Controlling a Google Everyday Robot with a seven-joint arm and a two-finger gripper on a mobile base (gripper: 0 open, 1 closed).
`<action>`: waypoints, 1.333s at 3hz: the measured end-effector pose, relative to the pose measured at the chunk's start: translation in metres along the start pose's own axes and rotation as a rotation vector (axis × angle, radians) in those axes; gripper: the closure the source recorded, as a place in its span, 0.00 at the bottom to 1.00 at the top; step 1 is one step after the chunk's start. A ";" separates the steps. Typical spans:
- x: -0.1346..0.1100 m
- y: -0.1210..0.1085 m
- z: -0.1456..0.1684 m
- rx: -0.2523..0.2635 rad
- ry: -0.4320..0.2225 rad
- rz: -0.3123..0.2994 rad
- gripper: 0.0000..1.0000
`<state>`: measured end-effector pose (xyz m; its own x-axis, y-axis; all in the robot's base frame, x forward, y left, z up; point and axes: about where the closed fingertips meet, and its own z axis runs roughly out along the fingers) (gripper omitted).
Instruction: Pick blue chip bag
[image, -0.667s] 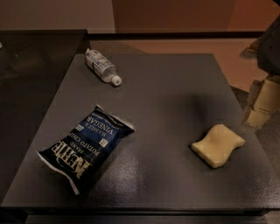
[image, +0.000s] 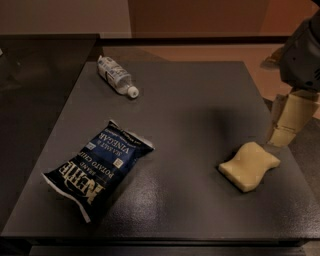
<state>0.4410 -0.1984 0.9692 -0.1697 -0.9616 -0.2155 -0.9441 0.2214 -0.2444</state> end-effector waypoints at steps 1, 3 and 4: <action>-0.028 0.006 0.021 -0.030 -0.039 -0.084 0.00; -0.107 0.023 0.070 -0.095 -0.126 -0.316 0.00; -0.156 0.037 0.089 -0.120 -0.167 -0.462 0.00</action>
Offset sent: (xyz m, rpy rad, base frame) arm 0.0170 0.1200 -0.0631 0.0518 0.0402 0.3693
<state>0.4579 -0.0257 0.9099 0.3115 -0.9135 -0.2617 -0.9375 -0.2505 -0.2416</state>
